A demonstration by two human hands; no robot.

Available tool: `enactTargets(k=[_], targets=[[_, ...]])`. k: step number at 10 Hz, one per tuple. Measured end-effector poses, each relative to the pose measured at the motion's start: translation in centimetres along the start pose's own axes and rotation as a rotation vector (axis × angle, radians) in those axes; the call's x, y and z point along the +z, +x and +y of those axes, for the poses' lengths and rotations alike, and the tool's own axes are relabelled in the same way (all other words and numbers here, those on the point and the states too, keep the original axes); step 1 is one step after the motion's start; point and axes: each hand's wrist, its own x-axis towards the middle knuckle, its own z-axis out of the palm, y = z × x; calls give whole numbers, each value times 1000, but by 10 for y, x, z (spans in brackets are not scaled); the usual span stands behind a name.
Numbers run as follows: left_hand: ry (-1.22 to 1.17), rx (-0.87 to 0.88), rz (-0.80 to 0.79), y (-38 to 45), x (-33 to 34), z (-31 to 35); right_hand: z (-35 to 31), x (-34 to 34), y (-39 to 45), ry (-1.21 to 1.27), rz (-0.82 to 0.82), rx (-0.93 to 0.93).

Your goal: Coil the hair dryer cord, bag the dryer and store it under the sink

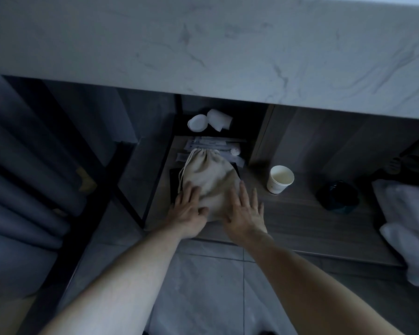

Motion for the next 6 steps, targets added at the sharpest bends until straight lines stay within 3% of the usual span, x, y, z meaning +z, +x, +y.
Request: enactTargets(k=[2, 4, 6], targets=[[58, 63, -16, 4, 8, -8, 16, 14, 2, 10, -72, -84], [123, 27, -33, -5, 4, -3, 4, 1, -2, 49, -136, -12], [209, 53, -104, -60, -11, -9, 11, -7, -42, 77, -202, -20]])
